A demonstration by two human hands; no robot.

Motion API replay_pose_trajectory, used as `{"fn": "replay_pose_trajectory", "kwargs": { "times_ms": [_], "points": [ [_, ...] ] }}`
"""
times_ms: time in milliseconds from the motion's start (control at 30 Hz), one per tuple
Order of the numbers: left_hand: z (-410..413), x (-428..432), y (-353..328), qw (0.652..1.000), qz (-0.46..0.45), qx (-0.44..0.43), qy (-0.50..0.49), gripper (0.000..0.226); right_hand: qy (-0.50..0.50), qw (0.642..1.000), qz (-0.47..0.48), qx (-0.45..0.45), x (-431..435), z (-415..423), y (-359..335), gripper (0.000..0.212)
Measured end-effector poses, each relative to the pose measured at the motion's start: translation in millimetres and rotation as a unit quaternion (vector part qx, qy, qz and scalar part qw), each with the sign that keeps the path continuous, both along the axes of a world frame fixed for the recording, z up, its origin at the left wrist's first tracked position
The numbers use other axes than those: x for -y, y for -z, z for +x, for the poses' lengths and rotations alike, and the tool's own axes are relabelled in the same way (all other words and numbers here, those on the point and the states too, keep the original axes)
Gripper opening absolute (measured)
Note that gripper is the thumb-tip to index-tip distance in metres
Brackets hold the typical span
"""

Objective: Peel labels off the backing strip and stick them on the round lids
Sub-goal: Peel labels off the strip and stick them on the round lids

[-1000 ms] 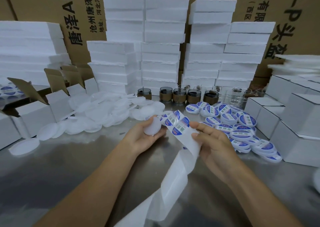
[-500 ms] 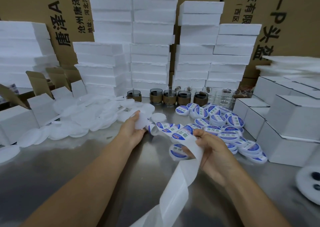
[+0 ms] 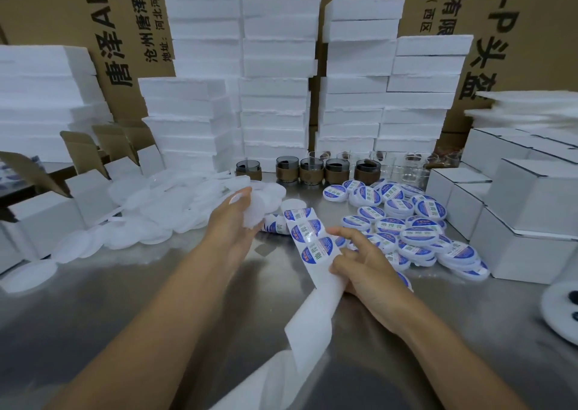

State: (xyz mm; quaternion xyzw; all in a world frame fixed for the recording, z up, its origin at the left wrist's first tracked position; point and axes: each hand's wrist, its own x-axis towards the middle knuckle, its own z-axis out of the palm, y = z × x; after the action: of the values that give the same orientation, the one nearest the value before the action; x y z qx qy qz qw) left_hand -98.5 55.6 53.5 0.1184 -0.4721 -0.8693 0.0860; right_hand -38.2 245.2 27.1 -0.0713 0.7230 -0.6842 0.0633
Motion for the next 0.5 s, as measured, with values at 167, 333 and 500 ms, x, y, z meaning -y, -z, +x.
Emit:
{"fn": "replay_pose_trajectory", "kwargs": {
  "times_ms": [167, 333, 500],
  "points": [
    [38, -9, 13, 0.997, 0.06, 0.002, 0.041, 0.017, -0.007, 1.0, 0.026, -0.003, 4, 3, -2, 0.05],
    [47, -18, 18, 0.994, -0.066, 0.053, 0.067, 0.009, 0.014, 0.996, -0.087, 0.008, 8, 3, -3, 0.05],
    [48, -25, 22, 0.975, -0.139, 0.052, 0.167, 0.023, -0.002, 0.996, -0.089, 0.0, 9, 2, -1, 0.049]
  ]
}}
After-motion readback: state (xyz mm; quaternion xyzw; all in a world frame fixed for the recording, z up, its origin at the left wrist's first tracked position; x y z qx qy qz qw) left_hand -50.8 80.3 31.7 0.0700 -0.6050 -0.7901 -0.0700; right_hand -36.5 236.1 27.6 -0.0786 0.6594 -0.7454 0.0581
